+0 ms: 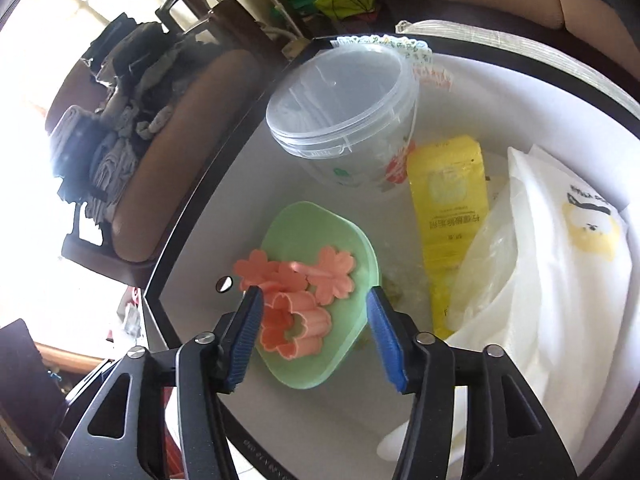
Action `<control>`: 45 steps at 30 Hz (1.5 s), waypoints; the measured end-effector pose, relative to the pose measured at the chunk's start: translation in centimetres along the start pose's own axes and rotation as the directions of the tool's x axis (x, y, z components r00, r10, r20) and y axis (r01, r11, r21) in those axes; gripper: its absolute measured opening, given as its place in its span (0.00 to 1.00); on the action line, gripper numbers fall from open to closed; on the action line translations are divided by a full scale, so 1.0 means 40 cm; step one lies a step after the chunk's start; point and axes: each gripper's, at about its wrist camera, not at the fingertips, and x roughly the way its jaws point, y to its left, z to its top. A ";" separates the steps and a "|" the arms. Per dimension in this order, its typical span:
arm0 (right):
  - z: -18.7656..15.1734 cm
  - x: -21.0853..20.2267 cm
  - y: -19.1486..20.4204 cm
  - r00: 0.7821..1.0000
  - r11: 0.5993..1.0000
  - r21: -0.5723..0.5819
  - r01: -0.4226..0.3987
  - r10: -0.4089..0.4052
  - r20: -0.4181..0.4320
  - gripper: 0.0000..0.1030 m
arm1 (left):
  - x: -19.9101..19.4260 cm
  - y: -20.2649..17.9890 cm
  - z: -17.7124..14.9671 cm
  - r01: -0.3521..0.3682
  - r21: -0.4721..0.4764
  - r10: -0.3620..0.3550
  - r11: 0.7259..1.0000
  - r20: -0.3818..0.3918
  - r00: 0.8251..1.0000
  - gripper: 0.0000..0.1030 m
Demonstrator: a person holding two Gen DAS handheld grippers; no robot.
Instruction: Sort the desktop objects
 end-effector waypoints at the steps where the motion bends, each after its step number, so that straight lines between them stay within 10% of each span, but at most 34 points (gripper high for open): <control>1: -0.001 -0.001 0.003 0.999 0.999 -0.006 0.037 -0.037 -0.003 0.57 | -0.006 0.003 0.002 0.000 -0.006 0.000 1.000 0.004 1.000 0.67; 5: -0.007 0.046 0.010 0.986 0.990 -0.043 0.134 -0.137 -0.096 0.59 | -0.026 0.026 0.010 0.001 -0.034 -0.001 0.999 0.027 1.000 0.67; 9: -0.014 0.118 0.002 0.968 0.986 -0.079 0.148 -0.161 -0.193 0.37 | -0.033 0.041 0.013 -0.001 -0.042 0.002 0.999 0.031 1.000 0.67; 13: 0.008 0.142 -0.077 0.973 0.992 0.121 0.022 0.006 -0.231 0.30 | -0.030 0.044 0.013 0.009 -0.045 -0.008 0.999 0.025 1.000 0.67; 18: 0.031 0.207 -0.038 0.946 0.994 0.106 -0.031 0.063 -0.318 0.30 | -0.010 0.035 0.014 0.032 -0.049 -0.032 0.998 0.012 0.999 0.67; 21: 0.038 0.225 0.015 0.937 0.999 0.040 -0.015 0.028 -0.348 0.35 | 0.007 0.014 0.010 0.003 -0.014 -0.003 1.000 -0.003 1.000 0.67; 24: 0.047 0.196 0.033 0.939 0.999 -0.005 0.033 -0.032 -0.343 0.59 | 0.015 -0.005 0.002 -0.011 0.014 0.011 1.000 -0.012 1.000 0.67; 29: 0.038 0.063 0.012 0.957 0.993 -0.069 0.098 -0.113 -0.267 0.66 | 0.028 -0.044 -0.009 0.015 0.052 -0.013 0.999 -0.034 0.999 0.67; 36: -0.142 -0.284 -0.056 1.000 0.998 -0.058 0.020 -0.020 -0.014 0.73 | 0.089 -0.203 -0.075 0.091 0.216 -0.063 0.972 -0.135 0.989 0.67; 45: -0.470 -0.621 -0.148 0.963 0.998 0.054 0.033 -0.046 0.266 0.79 | 0.157 -0.479 -0.260 0.200 0.456 -0.092 0.867 -0.248 0.964 0.67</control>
